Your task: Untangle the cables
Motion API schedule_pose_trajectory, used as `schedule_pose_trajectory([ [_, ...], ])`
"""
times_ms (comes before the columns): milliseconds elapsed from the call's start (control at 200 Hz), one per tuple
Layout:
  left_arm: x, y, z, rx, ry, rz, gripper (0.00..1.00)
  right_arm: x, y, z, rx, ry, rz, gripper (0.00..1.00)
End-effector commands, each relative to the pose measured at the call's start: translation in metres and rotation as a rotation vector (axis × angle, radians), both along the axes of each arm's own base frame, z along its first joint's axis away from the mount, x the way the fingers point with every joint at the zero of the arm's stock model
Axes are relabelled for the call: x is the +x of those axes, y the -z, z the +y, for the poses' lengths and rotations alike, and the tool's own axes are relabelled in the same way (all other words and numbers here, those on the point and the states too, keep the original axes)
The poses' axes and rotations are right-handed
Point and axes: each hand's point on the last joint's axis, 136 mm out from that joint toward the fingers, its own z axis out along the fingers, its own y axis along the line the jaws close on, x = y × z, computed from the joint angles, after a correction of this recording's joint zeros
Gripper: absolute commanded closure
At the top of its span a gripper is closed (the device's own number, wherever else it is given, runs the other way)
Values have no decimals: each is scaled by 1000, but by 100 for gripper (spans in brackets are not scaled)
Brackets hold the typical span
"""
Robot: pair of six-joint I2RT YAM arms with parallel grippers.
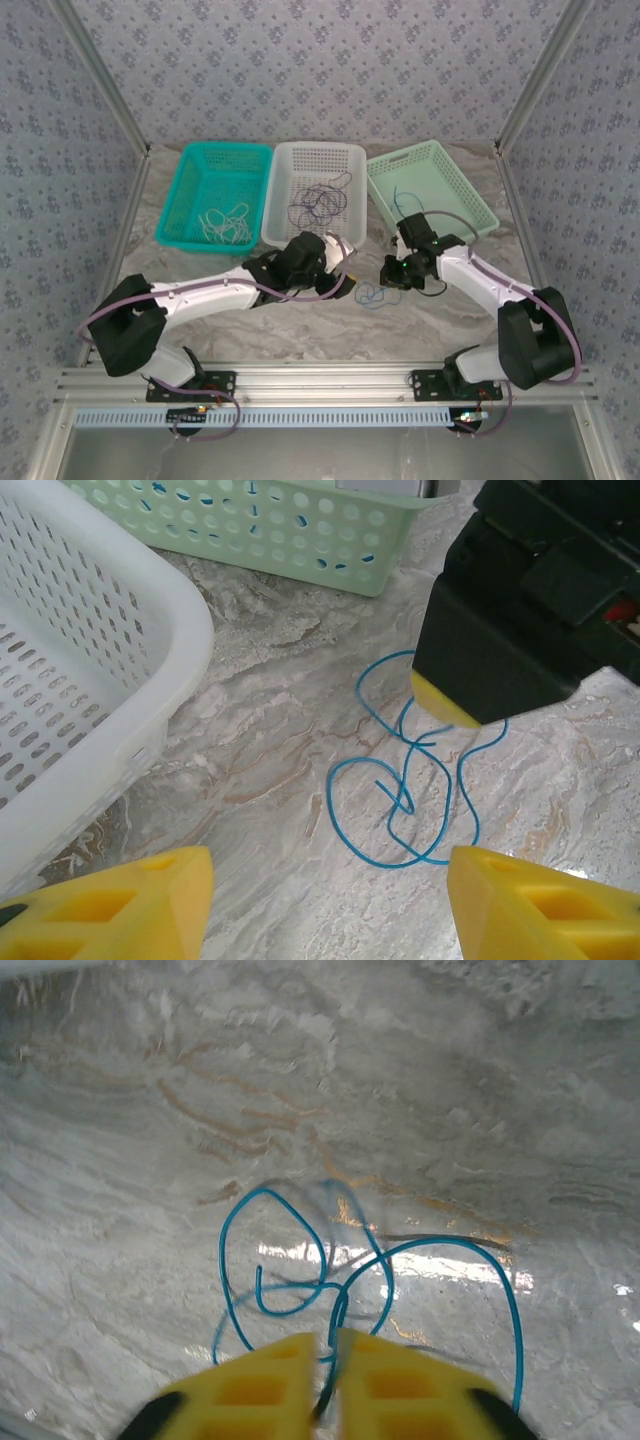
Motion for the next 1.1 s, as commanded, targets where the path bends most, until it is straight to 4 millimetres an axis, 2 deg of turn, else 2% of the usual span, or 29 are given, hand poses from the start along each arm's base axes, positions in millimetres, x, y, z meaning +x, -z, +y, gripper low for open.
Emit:
schedule_pose_trajectory([
  [0, 1, -13, 4, -39, -21, -17, 36, 6, -20, 1, 13, -29, -134, 100],
  [95, 2, -18, 4, -56, -29, -29, 36, 4, -52, 3, 50, -68, -271, 100],
  [225, 8, -32, 5, -109, -57, -64, 35, -10, -92, 6, 105, -137, -416, 100],
  [390, 10, -66, -6, -233, -34, -120, 33, -29, -112, 9, 173, -176, -457, 100],
  [505, 11, -87, -14, -314, -26, -138, 33, -33, -120, 12, 214, -177, -471, 100],
  [585, 12, -93, -15, -340, -34, -144, 32, -33, -131, 16, 256, -176, -499, 100],
  [735, 13, -91, -14, -336, -40, -140, 32, -38, -153, 24, 329, -215, -567, 100],
  [1094, 13, -59, -4, -266, -74, -54, 30, -46, -163, 20, 339, -234, -633, 100],
])
